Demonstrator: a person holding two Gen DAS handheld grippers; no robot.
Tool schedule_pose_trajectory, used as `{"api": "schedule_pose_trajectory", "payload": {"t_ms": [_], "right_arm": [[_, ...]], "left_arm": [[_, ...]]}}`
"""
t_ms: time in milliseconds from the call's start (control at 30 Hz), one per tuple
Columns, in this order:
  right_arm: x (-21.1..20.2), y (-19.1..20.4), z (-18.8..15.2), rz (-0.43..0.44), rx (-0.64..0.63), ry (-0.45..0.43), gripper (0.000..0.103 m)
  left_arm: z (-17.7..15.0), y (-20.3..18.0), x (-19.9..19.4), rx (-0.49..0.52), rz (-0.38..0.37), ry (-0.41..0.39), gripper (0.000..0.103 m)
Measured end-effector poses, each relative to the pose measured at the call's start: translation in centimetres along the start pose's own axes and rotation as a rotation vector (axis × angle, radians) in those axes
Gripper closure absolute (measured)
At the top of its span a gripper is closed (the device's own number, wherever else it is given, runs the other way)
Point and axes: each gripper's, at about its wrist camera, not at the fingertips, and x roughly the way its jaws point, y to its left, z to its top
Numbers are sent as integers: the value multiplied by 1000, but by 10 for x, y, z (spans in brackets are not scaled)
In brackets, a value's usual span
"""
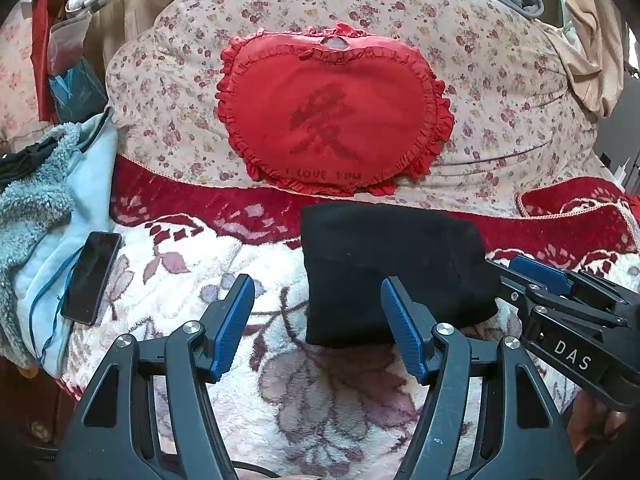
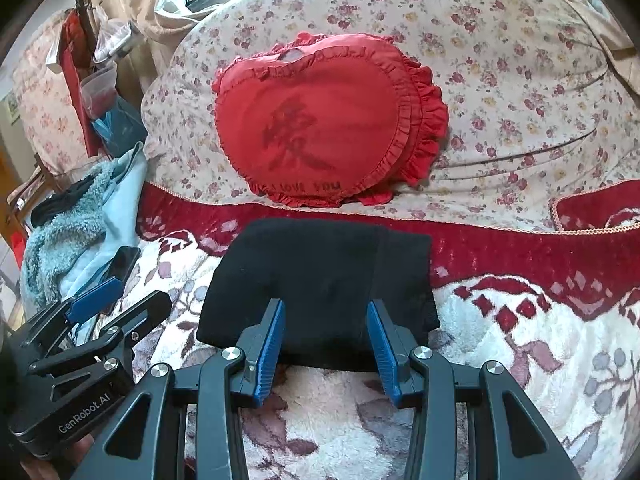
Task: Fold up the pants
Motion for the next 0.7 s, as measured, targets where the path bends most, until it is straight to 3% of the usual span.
{"api": "schedule_pose_trajectory", "payload": {"t_ms": [700], "right_arm": [[13,-7,-3,4,9,30,62]], "left_arm": [[-3,3,10,-1,-18,-12,37]]}}
